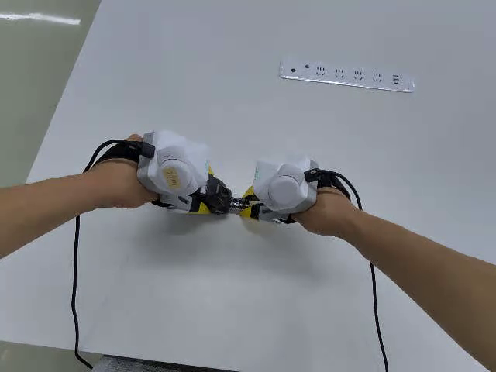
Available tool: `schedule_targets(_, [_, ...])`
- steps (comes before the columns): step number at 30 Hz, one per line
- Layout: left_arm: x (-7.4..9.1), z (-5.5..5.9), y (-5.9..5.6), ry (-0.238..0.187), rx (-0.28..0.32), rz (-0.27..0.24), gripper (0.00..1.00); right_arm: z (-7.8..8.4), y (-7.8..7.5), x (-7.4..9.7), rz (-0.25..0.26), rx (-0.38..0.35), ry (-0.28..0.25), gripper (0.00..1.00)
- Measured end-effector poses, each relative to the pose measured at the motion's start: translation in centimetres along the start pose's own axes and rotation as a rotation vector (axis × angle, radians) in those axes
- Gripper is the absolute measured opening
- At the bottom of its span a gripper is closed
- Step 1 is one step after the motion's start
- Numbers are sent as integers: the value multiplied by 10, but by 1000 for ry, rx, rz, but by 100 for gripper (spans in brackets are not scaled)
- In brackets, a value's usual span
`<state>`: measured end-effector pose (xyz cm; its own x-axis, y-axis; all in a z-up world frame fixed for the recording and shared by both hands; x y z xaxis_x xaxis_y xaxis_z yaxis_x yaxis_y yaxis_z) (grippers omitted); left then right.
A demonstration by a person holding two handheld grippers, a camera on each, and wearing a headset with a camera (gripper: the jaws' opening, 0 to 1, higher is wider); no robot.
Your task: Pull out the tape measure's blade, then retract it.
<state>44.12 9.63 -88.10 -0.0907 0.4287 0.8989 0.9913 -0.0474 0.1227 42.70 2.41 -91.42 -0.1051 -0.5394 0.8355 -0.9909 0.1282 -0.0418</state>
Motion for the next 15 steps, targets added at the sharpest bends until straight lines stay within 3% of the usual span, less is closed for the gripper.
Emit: schedule_targets(15, [-1,1,1,3,2,0,35,13,-1,8,2,-10,9,13])
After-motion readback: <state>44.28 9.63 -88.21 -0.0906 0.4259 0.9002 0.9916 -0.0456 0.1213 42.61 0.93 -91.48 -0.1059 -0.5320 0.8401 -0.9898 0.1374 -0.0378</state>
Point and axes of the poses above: the centre of the closed fingertips' face, and the gripper's own axes: x roughly backward along the fingers, y roughly to its left, z roughly out of its underside, the point moved 3 cm from there along x, roughly backward along the fingers, and after that the axes turned 5 degrees about y, right-handed, at the moved point
